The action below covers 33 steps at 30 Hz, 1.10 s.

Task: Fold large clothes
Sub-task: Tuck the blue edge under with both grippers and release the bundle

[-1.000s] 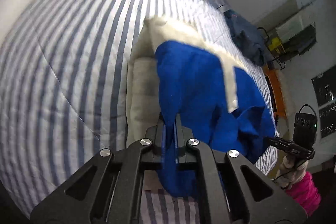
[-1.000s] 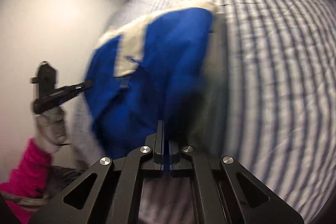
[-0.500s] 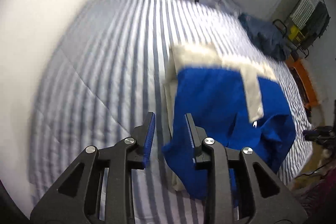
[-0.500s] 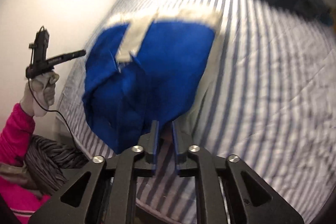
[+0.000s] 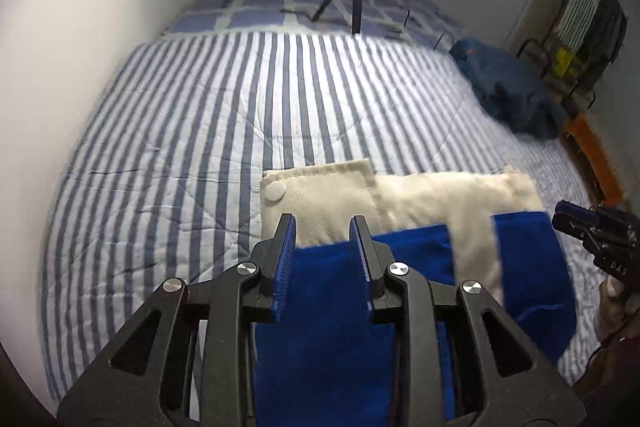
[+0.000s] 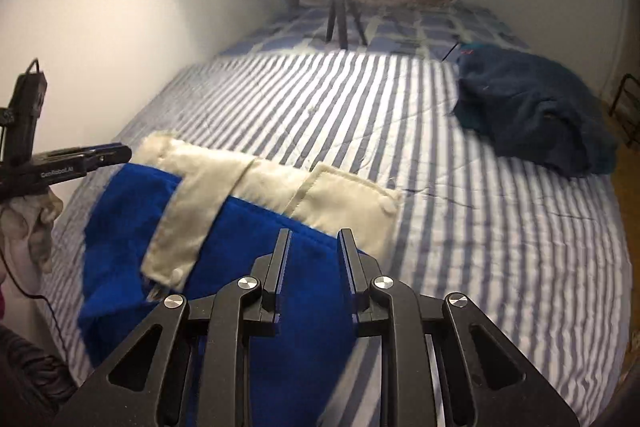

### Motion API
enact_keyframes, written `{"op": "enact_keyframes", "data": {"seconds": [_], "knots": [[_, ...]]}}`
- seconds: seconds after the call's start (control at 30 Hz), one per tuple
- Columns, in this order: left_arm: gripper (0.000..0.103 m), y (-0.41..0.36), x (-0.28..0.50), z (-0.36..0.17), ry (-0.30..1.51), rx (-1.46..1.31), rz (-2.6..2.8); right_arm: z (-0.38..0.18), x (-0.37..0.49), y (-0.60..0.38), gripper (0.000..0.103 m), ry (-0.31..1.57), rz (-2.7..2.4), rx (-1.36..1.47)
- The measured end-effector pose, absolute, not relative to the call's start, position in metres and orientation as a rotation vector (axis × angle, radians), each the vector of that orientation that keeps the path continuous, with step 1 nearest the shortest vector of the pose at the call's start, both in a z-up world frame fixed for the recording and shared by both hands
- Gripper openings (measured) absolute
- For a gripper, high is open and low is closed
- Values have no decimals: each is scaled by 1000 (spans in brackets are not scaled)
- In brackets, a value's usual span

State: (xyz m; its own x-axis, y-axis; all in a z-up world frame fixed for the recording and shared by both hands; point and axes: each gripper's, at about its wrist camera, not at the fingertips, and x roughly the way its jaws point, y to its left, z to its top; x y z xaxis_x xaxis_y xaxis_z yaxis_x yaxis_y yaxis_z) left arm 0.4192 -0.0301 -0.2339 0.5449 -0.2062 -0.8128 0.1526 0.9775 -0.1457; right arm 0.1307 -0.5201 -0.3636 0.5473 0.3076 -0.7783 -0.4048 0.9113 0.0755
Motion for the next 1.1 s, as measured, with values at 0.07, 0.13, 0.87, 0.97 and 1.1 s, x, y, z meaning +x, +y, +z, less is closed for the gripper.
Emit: {"op": "enact_keyframes", "data": {"seconds": [0.07, 0.13, 0.87, 0.97, 1.1], "knots": [[28, -32, 429, -248, 992, -25, -197, -376, 138, -520, 21, 928, 417, -104], [34, -31, 443, -266, 1027, 5, -183, -389, 148, -519, 21, 953, 397, -114], [52, 16, 363, -270, 1112, -114, -232, -395, 83, -532, 21, 1074, 485, -179], [52, 12, 360, -287, 1154, -118, -243, -408, 84, -533, 21, 1107, 482, -180], [56, 15, 359, -298, 1157, -147, -263, -423, 84, -532, 21, 1123, 481, -188]]}}
